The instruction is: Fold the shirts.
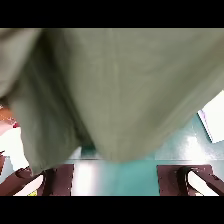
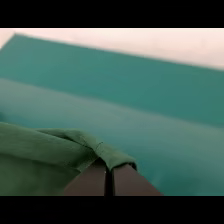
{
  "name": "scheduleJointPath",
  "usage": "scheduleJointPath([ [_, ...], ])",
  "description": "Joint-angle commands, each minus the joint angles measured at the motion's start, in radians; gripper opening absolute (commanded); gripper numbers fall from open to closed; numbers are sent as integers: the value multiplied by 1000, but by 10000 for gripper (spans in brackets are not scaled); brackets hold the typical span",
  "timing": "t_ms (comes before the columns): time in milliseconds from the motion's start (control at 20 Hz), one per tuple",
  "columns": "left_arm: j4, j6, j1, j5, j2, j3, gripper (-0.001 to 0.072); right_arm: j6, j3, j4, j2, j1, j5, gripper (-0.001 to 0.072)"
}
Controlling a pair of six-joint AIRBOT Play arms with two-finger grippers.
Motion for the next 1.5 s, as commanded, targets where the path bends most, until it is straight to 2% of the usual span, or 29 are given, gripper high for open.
scheduleJointPath([
  [0,147,-13,1,-14,-153,-160,27,35,-119,-5,-129,1,34,16],
  [150,117,-9,0,-70,-424,-187,27,34,-235,-50,-266,1,-41,16],
  [300,111,-3,1,-30,-666,-187,28,17,-329,-55,-394,1,-180,16],
  [400,111,-6,0,14,-759,-187,28,14,-341,-52,-475,1,-252,17],
  [550,116,-10,6,72,-795,-182,29,14,-340,-48,-552,1,-318,18],
  [600,117,-10,12,80,-794,-172,87,14,-340,-44,-565,1,-336,18],
  [650,117,-16,24,74,-794,-155,387,15,-340,-44,-574,1,-350,24],
  [700,116,-39,39,51,-793,-135,575,15,-340,-45,-578,1,-355,134],
  [750,116,-57,59,12,-793,-109,578,15,-340,-45,-577,1,-356,384],
  [800,116,-61,82,-38,-793,-81,578,15,-339,-45,-576,-2,-352,545],
  [850,116,-68,107,-97,-793,-51,576,15,-340,-45,-572,-10,-335,545],
  [900,115,-82,138,-170,-786,-29,488,14,-340,-46,-564,-12,-301,527],
  [1000,117,-89,198,-288,-753,-34,480,-40,-340,-47,-536,-22,-209,457],
  [1100,117,-89,251,-359,-705,-87,480,-77,-340,-48,-501,-22,-115,450],
  [1250,121,-88,277,-353,-589,-287,480,-98,-401,-48,-418,-22,-55,451],
  [1450,119,-60,261,-227,-351,-751,480,-110,-639,-47,-254,-22,-85,450],
])
